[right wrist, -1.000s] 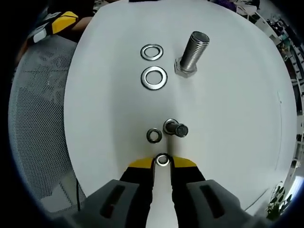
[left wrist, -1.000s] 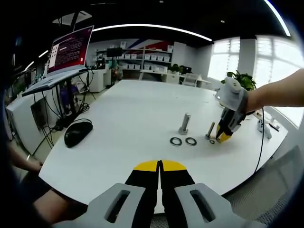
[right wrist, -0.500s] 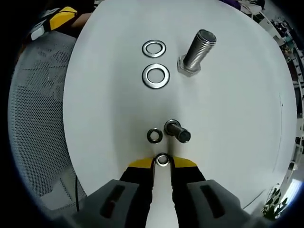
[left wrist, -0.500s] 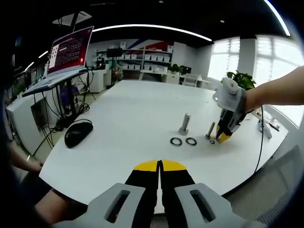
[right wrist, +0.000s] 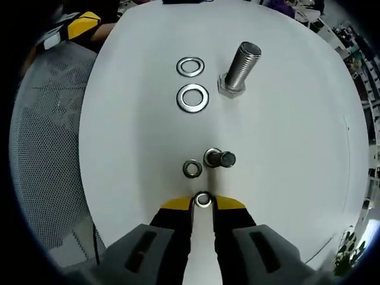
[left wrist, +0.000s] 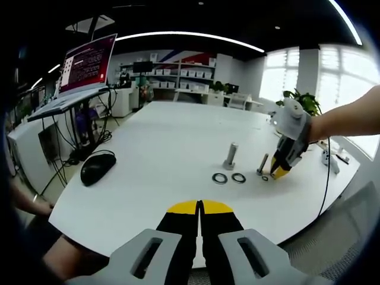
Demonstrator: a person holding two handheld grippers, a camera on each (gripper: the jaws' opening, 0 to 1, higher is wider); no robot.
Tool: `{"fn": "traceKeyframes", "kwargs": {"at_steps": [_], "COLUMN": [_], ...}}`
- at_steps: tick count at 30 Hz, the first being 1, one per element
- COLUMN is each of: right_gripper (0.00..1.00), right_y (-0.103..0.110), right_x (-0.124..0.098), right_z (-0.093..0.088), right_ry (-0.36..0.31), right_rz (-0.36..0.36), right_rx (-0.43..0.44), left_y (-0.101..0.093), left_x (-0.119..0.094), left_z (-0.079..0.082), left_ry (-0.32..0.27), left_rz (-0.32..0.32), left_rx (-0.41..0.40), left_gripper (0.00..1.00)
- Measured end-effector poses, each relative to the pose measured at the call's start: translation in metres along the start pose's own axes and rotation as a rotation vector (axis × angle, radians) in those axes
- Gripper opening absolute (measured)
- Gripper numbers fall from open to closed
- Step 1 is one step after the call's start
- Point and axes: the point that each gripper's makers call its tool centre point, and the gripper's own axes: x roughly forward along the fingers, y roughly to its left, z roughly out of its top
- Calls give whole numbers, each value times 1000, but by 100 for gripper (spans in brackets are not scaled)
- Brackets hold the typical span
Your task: Place the washer onto the threaded stud by aligning its center hole with the stud, sliding it down to the base, and recovering from edge contact or off-axis alignment until the washer reaches the visible bottom stop.
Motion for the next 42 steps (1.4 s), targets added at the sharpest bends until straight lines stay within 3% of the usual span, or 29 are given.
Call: {"fn": "traceKeyframes", "kwargs": {"at_steps": [3,8,23,26,30,42], "right_gripper": [15,15,14,14,14,14], "right_y": [-4,-13,-21,-15,-15,-15], "right_x": [-5,-25,-65,-66,-61,-46], "right_z": [-1,15,45,51,52,51], "right_ry": [-25,-144,-220,-218,-190,-160], "right_rz": [-9,-12,-60,-34,-52,-24], "right_rx": [41,130,92,66,41,39], "left_y": [0,0,-1,-1,-1,-1], "left_x": [0,0,0,0,0,0], "left_z": [1,1,0,0,0,1], "left_ry": [-4,-5,-1,-1,-3,-8], "left_rz": [0,-2,-8,-8,-8,-9], "left_rx": [-1,-4,-7,-6,-6,-8], "left_gripper": [0,0,0,0,0,0]}}
